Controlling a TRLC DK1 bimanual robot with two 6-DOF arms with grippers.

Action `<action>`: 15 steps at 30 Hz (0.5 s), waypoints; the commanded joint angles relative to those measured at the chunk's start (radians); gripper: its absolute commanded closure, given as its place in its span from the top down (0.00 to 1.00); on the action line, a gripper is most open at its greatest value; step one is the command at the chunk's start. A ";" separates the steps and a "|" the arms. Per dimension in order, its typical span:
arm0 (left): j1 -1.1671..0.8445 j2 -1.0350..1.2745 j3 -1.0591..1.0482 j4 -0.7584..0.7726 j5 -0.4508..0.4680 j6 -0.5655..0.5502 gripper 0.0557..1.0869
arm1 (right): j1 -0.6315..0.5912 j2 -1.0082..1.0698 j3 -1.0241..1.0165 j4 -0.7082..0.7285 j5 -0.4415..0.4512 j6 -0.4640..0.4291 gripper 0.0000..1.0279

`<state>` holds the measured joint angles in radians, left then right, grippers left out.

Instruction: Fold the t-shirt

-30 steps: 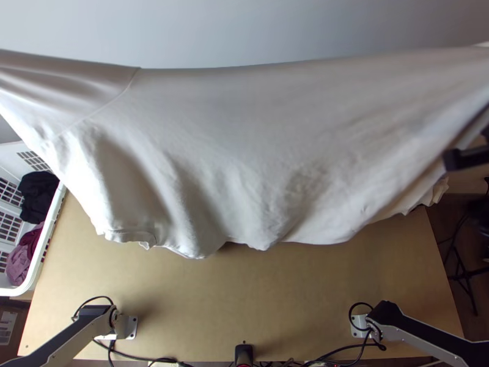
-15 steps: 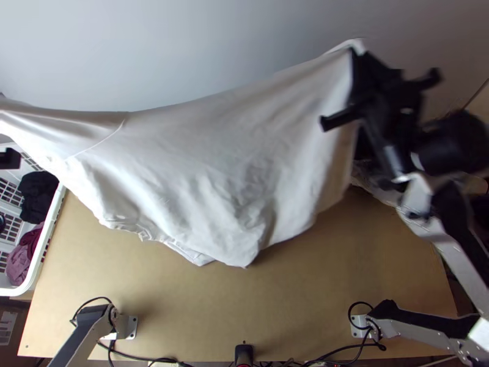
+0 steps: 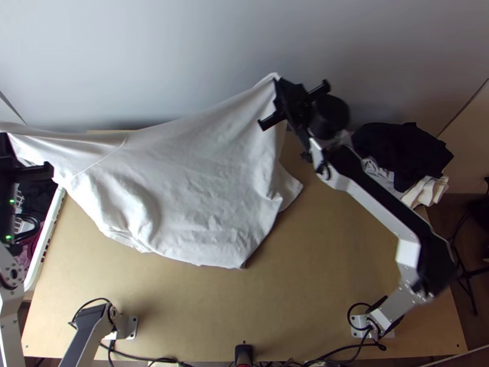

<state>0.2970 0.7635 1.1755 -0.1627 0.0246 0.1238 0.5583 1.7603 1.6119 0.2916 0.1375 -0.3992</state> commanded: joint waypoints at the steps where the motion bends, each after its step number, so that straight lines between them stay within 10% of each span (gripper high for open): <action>1: -0.001 -0.007 -0.158 0.063 -0.025 -0.012 0.04 | -0.001 0.231 0.072 0.030 -0.007 0.011 0.03; 8: -0.024 -0.020 -0.297 0.114 -0.046 -0.003 0.04 | 0.014 0.378 0.103 0.030 -0.006 0.028 0.03; 15: -0.098 -0.018 -0.405 0.178 -0.101 0.007 0.04 | 0.028 0.346 0.048 -0.042 0.030 0.095 0.65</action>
<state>0.2489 0.7467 0.8745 -0.0380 -0.0429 0.1215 0.5705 2.0953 1.6905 0.3080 0.1352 -0.3492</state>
